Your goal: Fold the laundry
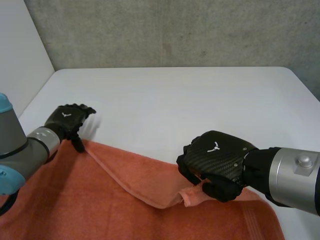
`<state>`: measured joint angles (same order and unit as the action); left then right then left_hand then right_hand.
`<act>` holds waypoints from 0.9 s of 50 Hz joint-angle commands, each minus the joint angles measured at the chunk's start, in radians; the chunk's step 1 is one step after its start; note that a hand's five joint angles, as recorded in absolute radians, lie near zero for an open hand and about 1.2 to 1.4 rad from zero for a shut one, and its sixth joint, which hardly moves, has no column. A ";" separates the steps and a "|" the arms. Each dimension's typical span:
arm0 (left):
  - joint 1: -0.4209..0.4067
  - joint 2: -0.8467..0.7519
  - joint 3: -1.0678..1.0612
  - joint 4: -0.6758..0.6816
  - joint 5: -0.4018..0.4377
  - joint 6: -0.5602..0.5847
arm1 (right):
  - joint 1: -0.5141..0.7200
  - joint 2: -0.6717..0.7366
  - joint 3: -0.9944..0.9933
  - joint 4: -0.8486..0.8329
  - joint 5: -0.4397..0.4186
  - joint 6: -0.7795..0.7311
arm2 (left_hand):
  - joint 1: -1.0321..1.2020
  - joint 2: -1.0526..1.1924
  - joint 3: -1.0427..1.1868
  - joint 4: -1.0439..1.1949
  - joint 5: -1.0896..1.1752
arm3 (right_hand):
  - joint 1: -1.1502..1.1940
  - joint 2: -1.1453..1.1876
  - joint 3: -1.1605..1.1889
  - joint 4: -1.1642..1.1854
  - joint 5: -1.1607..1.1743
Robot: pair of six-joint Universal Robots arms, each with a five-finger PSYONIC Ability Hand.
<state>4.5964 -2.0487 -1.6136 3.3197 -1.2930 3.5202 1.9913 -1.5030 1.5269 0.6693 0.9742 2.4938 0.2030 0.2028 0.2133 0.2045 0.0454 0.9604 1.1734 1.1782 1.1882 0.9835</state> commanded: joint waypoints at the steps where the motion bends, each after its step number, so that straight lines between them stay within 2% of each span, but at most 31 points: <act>1: -0.024 -0.025 -0.012 -0.005 0.106 0.003 | -0.012 0.000 -0.020 -0.016 0.003 0.013 | -0.001 -0.001 -0.012 -0.003 -0.018 | 0.436 0.223 0.218 0.208 0.238; 13: -0.014 0.002 -0.003 -0.009 0.106 0.005 | -0.106 0.001 -0.088 -0.106 0.015 0.131 | -0.001 -0.001 -0.012 -0.003 -0.018 | 0.436 0.223 0.218 0.208 0.238; 18: 0.039 0.002 0.004 -0.009 0.106 0.006 | -0.126 0.000 -0.090 -0.111 0.018 0.131 | -0.001 -0.001 -0.012 -0.003 -0.018 | 0.436 0.223 0.218 0.208 0.238; 23: 0.059 -0.011 0.020 -0.005 0.106 0.008 | -0.126 0.001 -0.088 -0.109 0.017 0.131 | 0.005 0.005 -0.006 0.003 -0.012 | 0.436 0.223 0.218 0.208 0.238; 38: 0.098 -0.103 0.081 -0.083 0.107 0.129 | -0.163 0.000 -0.091 -0.114 0.014 0.131 | 0.131 0.131 0.121 0.129 0.114 | 0.436 0.223 0.218 0.208 0.238; 40: 0.102 -0.120 0.084 -0.081 0.106 0.147 | -0.166 0.000 -0.093 -0.114 0.014 0.129 | 0.245 0.245 0.234 0.243 0.228 | 0.436 0.223 0.218 0.208 0.238; 45: 0.104 -0.130 0.092 -0.081 0.103 0.148 | -0.166 0.000 -0.091 -0.116 0.012 0.131 | 0.292 0.293 0.282 0.291 0.275 | 0.436 0.223 0.218 0.208 0.238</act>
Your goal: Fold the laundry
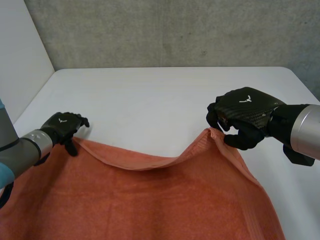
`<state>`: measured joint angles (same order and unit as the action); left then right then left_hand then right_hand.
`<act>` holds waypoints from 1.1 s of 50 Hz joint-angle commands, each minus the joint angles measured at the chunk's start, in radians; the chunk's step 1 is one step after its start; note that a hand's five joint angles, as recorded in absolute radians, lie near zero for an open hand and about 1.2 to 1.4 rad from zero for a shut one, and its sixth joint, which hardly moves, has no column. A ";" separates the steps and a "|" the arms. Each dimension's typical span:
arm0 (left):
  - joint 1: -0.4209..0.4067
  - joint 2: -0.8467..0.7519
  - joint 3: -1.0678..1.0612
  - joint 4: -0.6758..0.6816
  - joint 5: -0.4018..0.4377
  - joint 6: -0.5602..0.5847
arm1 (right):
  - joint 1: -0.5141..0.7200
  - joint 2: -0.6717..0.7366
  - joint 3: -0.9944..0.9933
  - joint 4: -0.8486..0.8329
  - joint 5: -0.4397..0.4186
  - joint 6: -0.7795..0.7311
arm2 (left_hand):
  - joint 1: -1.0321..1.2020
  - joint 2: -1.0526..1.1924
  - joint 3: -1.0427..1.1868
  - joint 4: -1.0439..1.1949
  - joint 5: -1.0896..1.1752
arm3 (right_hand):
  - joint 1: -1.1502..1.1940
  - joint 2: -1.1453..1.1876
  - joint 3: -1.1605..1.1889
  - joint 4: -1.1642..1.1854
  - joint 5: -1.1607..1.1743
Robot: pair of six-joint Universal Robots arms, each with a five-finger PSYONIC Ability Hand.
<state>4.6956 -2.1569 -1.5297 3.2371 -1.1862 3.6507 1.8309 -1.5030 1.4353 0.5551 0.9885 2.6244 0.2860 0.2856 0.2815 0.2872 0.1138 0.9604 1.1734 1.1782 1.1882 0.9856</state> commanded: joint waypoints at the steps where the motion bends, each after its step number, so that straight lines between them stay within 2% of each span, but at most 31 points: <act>1: 0.005 -0.027 0.013 0.001 -0.004 0.017 | -0.005 0.000 0.000 -0.001 -0.002 0.000 | 0.326 0.326 0.330 0.324 0.323 | 0.436 0.223 0.218 0.208 0.236; 7: 0.006 -0.032 0.019 0.003 -0.006 0.015 | -0.009 0.001 -0.001 -0.003 -0.001 -0.001 | 0.503 0.503 0.507 0.502 0.501 | 0.436 0.223 0.218 0.208 0.236; 15: 0.006 -0.044 0.025 0.003 -0.010 0.015 | -0.012 0.004 -0.015 -0.006 0.001 0.002 | 0.960 0.961 0.965 0.959 0.958 | 0.436 0.223 0.218 0.208 0.236; 18: 0.006 -0.044 0.025 0.003 -0.012 0.015 | -0.027 0.006 -0.018 -0.006 0.001 0.003 | 0.999 0.999 1.004 0.998 0.997 | 0.436 0.223 0.218 0.208 0.236; 19: 0.006 -0.044 0.025 0.006 -0.041 0.015 | -0.033 0.009 -0.018 -0.006 0.001 0.003 | 1.109 1.110 1.114 1.108 1.107 | 0.436 0.223 0.218 0.208 0.236; 20: 0.006 -0.044 0.025 0.006 -0.041 0.015 | -0.038 0.012 -0.019 -0.007 0.001 0.003 | 1.110 1.111 1.115 1.109 1.108 | 0.436 0.223 0.218 0.208 0.236; 24: 0.005 -0.055 0.039 0.012 -0.114 0.019 | -0.045 0.027 -0.023 -0.021 0.001 0.009 | 1.110 1.111 1.115 1.109 1.108 | 0.436 0.223 0.218 0.208 0.236; 29: 0.003 -0.072 0.080 0.023 -0.136 0.019 | -0.047 0.113 -0.047 -0.073 0.048 0.014 | 1.110 1.111 1.115 1.109 1.108 | 0.436 0.223 0.218 0.208 0.236; 35: -0.011 -0.083 0.128 0.043 -0.136 0.020 | -0.035 0.231 -0.102 -0.092 0.145 0.013 | 1.110 1.111 1.115 1.109 1.108 | 0.436 0.223 0.218 0.208 0.236; 36: -0.018 -0.081 0.119 0.038 -0.133 0.022 | -0.035 0.233 -0.104 -0.093 0.150 0.013 | 0.965 0.966 0.970 0.964 0.963 | 0.436 0.223 0.218 0.208 0.236; 38: -0.028 -0.074 0.093 0.039 -0.133 0.025 | -0.036 0.234 -0.101 -0.096 0.151 0.014 | 0.231 0.231 0.235 0.230 0.229 | 0.436 0.223 0.218 0.208 0.236; 55: -0.028 -0.074 0.066 0.047 -0.127 0.035 | -0.048 0.201 -0.095 -0.103 0.153 0.017 | 0.368 0.368 0.372 0.367 0.366 | 0.436 0.223 0.218 0.208 0.236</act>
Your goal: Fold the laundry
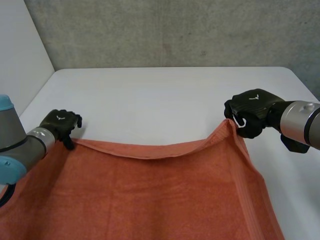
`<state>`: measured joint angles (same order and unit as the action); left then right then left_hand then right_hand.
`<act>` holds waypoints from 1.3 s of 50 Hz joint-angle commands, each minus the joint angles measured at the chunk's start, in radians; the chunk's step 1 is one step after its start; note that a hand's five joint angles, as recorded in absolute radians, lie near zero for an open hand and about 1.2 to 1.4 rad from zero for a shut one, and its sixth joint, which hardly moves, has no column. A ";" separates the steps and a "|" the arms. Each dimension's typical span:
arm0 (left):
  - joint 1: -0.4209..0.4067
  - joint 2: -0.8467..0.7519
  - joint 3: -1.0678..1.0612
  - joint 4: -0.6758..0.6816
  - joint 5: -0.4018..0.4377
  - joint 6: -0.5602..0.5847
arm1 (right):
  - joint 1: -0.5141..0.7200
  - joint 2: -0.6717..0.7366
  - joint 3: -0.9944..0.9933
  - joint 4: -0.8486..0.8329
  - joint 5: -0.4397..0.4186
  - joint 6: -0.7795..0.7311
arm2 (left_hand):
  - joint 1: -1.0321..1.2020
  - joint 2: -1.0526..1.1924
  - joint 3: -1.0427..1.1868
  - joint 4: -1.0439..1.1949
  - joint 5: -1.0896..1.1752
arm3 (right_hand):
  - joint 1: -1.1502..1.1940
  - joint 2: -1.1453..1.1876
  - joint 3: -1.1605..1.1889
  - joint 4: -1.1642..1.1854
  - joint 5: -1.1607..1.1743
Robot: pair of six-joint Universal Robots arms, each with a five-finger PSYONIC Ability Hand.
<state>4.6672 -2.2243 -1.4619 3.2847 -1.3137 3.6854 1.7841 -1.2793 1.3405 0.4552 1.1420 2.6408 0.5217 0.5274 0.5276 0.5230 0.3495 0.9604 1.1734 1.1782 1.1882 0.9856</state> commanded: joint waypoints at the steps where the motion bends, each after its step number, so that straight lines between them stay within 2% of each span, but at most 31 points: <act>1: 0.001 -0.012 -0.001 0.000 0.001 0.001 | -0.002 -0.025 0.002 -0.004 -0.001 0.002 | 0.158 0.153 0.152 0.157 0.156 | 0.436 0.223 0.218 0.208 0.236; 12: 0.001 -0.025 0.000 0.000 0.001 0.001 | -0.003 -0.078 -0.003 -0.039 -0.004 0.079 | 0.252 0.247 0.247 0.251 0.250 | 0.436 0.223 0.218 0.208 0.236; 24: 0.001 -0.031 0.006 0.001 0.002 -0.001 | -0.003 -0.103 -0.006 -0.050 -0.005 0.093 | 0.373 0.367 0.367 0.371 0.371 | 0.436 0.223 0.218 0.208 0.236; 30: 0.001 -0.043 0.011 0.000 0.001 0.001 | -0.003 -0.104 -0.009 -0.052 -0.004 0.093 | 0.640 0.634 0.634 0.638 0.637 | 0.436 0.223 0.218 0.208 0.236; 32: 0.001 -0.043 0.011 0.001 0.001 0.001 | -0.003 -0.104 -0.009 -0.052 -0.004 0.093 | 0.862 0.857 0.857 0.861 0.860 | 0.436 0.223 0.218 0.208 0.236; 40: 0.004 -0.021 0.015 0.001 -0.012 -0.001 | -0.005 -0.098 0.000 -0.049 -0.001 0.082 | 0.875 0.869 0.869 0.873 0.872 | 0.436 0.223 0.218 0.208 0.236; 44: 0.004 -0.015 0.035 0.021 -0.010 0.001 | -0.005 -0.049 0.002 -0.050 0.007 0.077 | 0.875 0.869 0.869 0.873 0.872 | 0.436 0.223 0.218 0.208 0.236; 48: 0.001 -0.032 0.081 0.084 -0.015 -0.001 | -0.005 0.061 -0.047 -0.053 0.021 0.070 | 0.875 0.869 0.869 0.873 0.872 | 0.436 0.223 0.218 0.208 0.236; 52: -0.015 -0.046 0.175 0.127 -0.024 -0.007 | 0.008 0.156 -0.205 -0.075 0.085 0.077 | 0.875 0.869 0.869 0.873 0.872 | 0.436 0.223 0.218 0.208 0.236; 55: -0.050 -0.041 0.262 0.139 -0.055 -0.021 | 0.012 0.205 -0.384 -0.145 0.166 0.096 | 0.875 0.869 0.869 0.873 0.872 | 0.436 0.223 0.218 0.208 0.236; 56: -0.064 -0.037 0.293 0.141 -0.071 -0.027 | 0.012 0.206 -0.385 -0.145 0.167 0.096 | 0.875 0.869 0.869 0.873 0.872 | 0.436 0.223 0.218 0.208 0.236; 57: -0.096 -0.003 0.384 0.150 -0.125 -0.060 | 0.014 0.219 -0.462 -0.191 0.204 0.117 | 0.875 0.869 0.869 0.873 0.872 | 0.436 0.223 0.218 0.208 0.236; 59: -0.104 0.034 0.429 0.162 -0.154 -0.099 | 0.018 0.224 -0.602 -0.323 0.277 0.195 | 0.875 0.869 0.869 0.873 0.872 | 0.436 0.223 0.218 0.208 0.236; 65: -0.121 0.199 0.459 0.265 -0.210 -0.226 | 0.015 0.195 -0.638 -0.599 0.303 0.329 | 0.875 0.869 0.869 0.873 0.872 | 0.436 0.223 0.218 0.208 0.236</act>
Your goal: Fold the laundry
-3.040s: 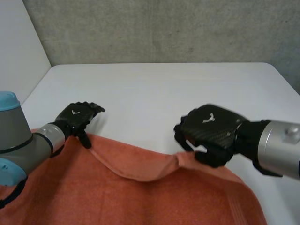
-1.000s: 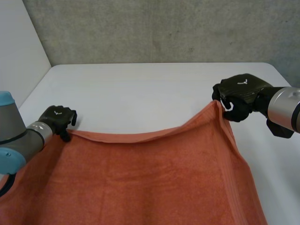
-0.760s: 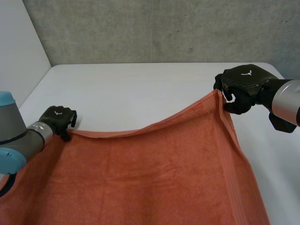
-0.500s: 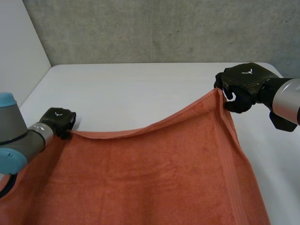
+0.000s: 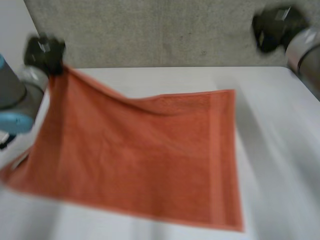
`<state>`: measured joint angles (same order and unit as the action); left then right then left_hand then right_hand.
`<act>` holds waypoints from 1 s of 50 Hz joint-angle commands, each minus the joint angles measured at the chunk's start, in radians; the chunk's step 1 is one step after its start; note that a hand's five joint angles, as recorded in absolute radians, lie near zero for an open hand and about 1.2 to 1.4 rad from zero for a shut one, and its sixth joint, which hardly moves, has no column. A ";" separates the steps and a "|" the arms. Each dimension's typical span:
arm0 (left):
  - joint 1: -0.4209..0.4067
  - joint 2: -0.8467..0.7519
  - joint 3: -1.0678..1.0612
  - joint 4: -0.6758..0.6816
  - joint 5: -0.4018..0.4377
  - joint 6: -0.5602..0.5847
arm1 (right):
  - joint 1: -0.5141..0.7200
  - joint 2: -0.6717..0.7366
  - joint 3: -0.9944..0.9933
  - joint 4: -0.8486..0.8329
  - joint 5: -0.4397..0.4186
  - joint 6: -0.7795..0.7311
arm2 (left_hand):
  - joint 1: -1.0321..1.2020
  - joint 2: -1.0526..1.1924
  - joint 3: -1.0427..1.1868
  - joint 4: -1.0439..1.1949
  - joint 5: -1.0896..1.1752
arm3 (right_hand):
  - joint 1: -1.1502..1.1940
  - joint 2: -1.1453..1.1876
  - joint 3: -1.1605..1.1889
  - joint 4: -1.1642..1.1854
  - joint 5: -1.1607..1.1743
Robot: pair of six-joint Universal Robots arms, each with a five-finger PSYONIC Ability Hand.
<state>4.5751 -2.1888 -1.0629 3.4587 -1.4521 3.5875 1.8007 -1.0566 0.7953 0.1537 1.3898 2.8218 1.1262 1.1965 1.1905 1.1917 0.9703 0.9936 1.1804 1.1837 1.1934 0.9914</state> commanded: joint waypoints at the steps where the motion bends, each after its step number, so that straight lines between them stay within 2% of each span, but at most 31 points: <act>1: -0.028 0.164 0.060 0.091 -0.071 -0.128 | -0.003 -0.043 -0.079 -0.318 0.052 0.153 | 0.270 0.200 0.206 0.205 0.251 | 0.403 0.216 0.213 0.203 0.230; 5: -0.039 0.296 -0.069 0.123 -0.064 -0.171 | -0.009 -0.124 0.033 -0.319 -0.001 0.159 | 0.270 0.200 0.206 0.205 0.251 | 0.403 0.216 0.213 0.203 0.230; 8: -0.041 0.325 -0.137 0.122 -0.060 -0.171 | -0.011 -0.151 0.144 -0.301 -0.063 0.159 | 0.270 0.200 0.206 0.205 0.251 | 0.403 0.216 0.213 0.203 0.230; 12: -0.051 0.339 -0.265 0.082 -0.059 -0.156 | -0.009 -0.144 0.264 -0.261 -0.098 0.157 | 0.270 0.200 0.206 0.205 0.251 | 0.403 0.216 0.213 0.203 0.230; 13: -0.056 0.340 -0.285 0.074 -0.057 -0.150 | -0.007 -0.143 0.286 -0.250 -0.100 0.157 | 0.270 0.200 0.206 0.205 0.251 | 0.308 0.121 0.118 0.108 0.135; 14: -0.059 0.342 -0.305 0.063 -0.057 -0.144 | -0.006 -0.141 0.324 -0.229 -0.104 0.157 | 0.270 0.200 0.206 0.205 0.251 | -0.141 -0.328 -0.331 -0.341 -0.313; 16: -0.073 0.351 -0.356 0.043 -0.056 -0.116 | -0.003 -0.137 0.353 -0.201 -0.106 0.159 | 0.270 0.200 0.206 0.205 0.251 | -0.481 -0.668 -0.672 -0.681 -0.654; 18: -0.082 0.360 -0.387 0.034 -0.056 -0.095 | 0.000 -0.106 0.373 -0.160 -0.106 0.168 | 0.270 0.200 0.206 0.205 0.251 | -0.684 -0.871 -0.874 -0.884 -0.857; 21: -0.102 0.403 -0.445 0.030 -0.054 -0.046 | 0.014 -0.062 0.371 -0.117 -0.114 0.174 | 0.270 0.200 0.206 0.205 0.251 | -0.814 -1.001 -1.004 -1.014 -0.987; 24: -0.114 0.460 -0.483 0.030 -0.054 -0.015 | 0.035 -0.042 0.360 -0.112 -0.121 0.179 | 0.270 0.200 0.206 0.205 0.251 | -0.819 -1.006 -1.009 -1.019 -0.991; 31: -0.177 0.687 -0.566 0.027 -0.054 0.013 | 0.114 0.093 0.158 -0.109 -0.186 0.309 | 0.270 0.200 0.206 0.205 0.251 | -0.819 -1.006 -1.009 -1.019 -0.991; 36: -0.202 0.819 -0.609 0.017 -0.054 0.013 | 0.186 0.229 0.013 -0.108 -0.313 0.424 | 0.270 0.200 0.206 0.205 0.251 | -0.783 -0.969 -0.973 -0.982 -0.955; 40: -0.225 0.868 -0.618 -0.009 -0.056 0.014 | 0.235 0.335 -0.057 -0.094 -0.370 0.462 | 0.270 0.200 0.206 0.205 0.251 | -0.721 -0.908 -0.911 -0.921 -0.893; 50: -0.239 0.890 -0.615 -0.047 -0.056 0.014 | 0.354 0.510 -0.116 -0.037 -0.359 0.455 | 0.270 0.200 0.206 0.205 0.251 | -0.642 -0.828 -0.832 -0.841 -0.814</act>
<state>4.3382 -1.2985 -1.6825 3.4288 -1.5079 3.6019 2.0985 -0.6290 0.6967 0.0964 1.0132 3.2873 1.1262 1.1981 1.1917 1.1958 0.9703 0.2133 0.2537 0.2569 0.2369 0.0915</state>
